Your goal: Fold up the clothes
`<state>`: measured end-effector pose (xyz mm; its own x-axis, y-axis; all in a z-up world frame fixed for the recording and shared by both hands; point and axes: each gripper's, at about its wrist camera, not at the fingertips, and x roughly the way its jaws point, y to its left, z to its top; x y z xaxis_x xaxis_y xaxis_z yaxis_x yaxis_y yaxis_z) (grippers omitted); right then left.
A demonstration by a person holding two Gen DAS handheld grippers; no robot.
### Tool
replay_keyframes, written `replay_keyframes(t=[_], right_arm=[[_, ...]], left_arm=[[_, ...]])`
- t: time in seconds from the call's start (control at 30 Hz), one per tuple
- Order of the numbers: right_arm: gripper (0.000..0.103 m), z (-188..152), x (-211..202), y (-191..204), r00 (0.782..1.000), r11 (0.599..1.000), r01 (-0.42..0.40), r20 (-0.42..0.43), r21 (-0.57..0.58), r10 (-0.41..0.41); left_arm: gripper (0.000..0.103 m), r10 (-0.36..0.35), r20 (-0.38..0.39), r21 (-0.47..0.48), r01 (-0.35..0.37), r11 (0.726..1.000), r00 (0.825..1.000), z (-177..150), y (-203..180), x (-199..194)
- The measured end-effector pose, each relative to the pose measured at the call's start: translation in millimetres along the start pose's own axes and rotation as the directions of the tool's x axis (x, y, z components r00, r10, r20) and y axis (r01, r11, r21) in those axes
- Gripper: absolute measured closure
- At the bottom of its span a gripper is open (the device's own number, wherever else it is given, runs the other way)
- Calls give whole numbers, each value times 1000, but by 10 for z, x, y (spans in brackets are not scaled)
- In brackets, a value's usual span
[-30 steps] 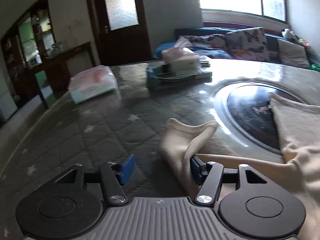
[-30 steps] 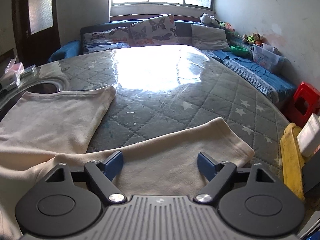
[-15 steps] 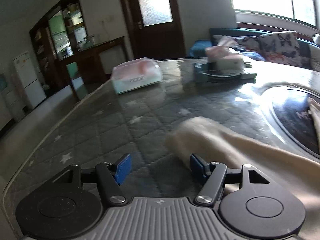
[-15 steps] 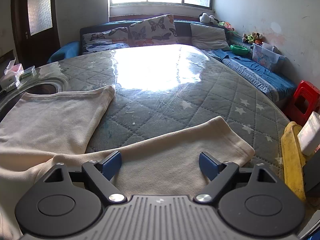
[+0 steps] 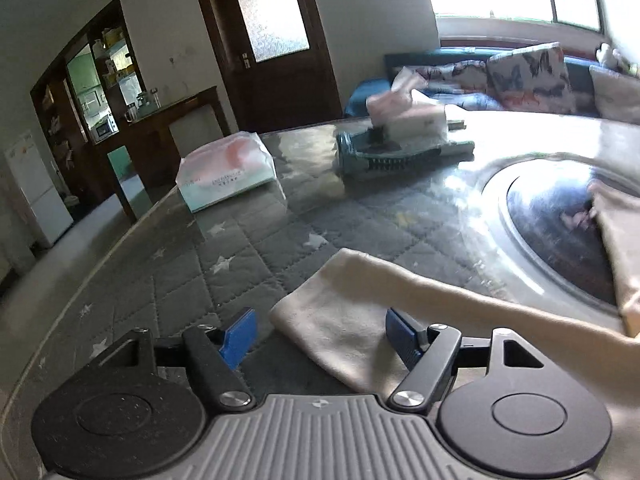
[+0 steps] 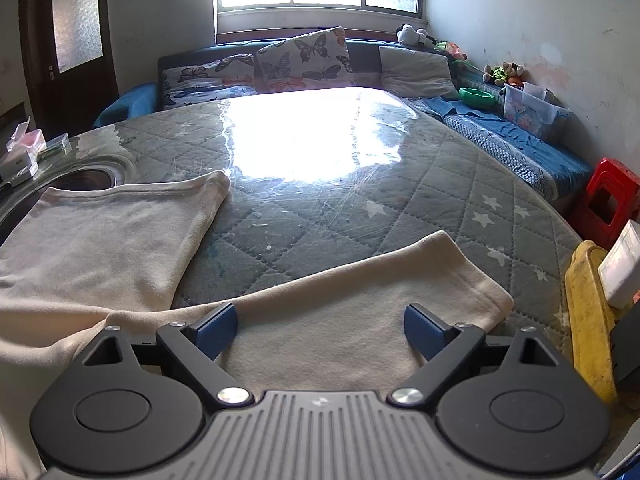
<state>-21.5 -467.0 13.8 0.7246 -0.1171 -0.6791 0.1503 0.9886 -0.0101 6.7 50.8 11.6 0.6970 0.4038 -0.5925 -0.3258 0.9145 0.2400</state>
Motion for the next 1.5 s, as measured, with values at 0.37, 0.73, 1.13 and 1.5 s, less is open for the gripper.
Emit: replay_keyframes(t=[0.37,0.73,1.13,1.5], right_arm=[[4,20,19,-34,1000,1000,-19,-1,-23,19],[4,48,-369,276,989,977,-145,17,-159,150],[4,-119,-696,1014,933,860,-349,-55,-373,355],[4,-367,-734,1209,921,784,-386,-149,-486,361]], left_arm=[[27,79,-29,-15,-79,997,996,-47,244,38],[28,-50,-11,54,51,997,999,-28,0,-448],[28,-503,39,334,463,821,863,-213,-953,-1205],[32,-668,-23,493,590,639,743,-526,-1349,-1339]])
